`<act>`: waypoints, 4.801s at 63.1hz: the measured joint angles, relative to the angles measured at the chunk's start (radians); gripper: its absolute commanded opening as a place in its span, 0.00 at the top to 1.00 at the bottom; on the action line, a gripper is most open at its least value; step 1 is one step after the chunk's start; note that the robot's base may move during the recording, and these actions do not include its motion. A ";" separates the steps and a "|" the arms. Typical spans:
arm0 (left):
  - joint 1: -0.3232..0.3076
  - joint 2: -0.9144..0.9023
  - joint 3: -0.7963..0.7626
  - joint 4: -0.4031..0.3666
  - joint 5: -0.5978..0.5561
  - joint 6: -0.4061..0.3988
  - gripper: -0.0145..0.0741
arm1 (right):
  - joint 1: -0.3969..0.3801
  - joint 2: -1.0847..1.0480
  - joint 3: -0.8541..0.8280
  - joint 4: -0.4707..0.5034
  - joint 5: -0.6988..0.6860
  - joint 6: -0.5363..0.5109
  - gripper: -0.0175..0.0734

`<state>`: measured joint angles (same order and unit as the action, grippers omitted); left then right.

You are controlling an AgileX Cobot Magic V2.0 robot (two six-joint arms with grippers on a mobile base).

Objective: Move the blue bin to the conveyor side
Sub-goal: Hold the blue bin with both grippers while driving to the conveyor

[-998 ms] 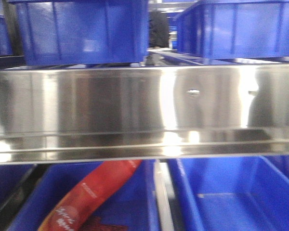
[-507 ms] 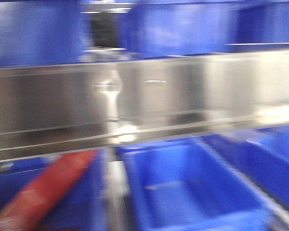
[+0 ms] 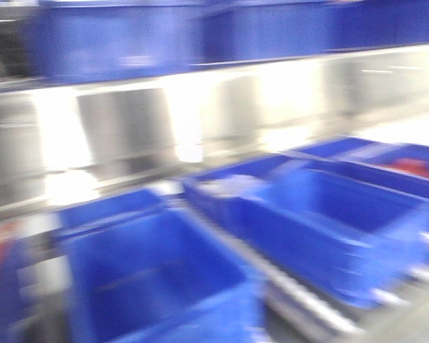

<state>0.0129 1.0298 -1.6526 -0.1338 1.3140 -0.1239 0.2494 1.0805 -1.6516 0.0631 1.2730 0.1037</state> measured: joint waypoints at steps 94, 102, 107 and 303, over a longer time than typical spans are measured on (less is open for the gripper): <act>0.000 0.000 0.000 0.002 0.000 -0.002 0.86 | 0.000 -0.001 0.000 0.000 0.000 0.002 0.90; 0.000 0.000 0.000 0.002 0.000 -0.002 0.86 | 0.000 -0.001 0.000 0.000 0.000 0.002 0.90; 0.000 0.000 0.000 0.002 0.000 -0.002 0.86 | 0.000 -0.001 0.000 0.000 0.000 0.002 0.90; 0.000 0.000 0.000 0.010 0.000 -0.006 0.86 | 0.000 -0.002 0.004 0.000 -0.027 0.002 0.90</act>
<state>0.0129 1.0298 -1.6526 -0.1241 1.3140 -0.1295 0.2494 1.0783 -1.6478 0.0635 1.2465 0.1059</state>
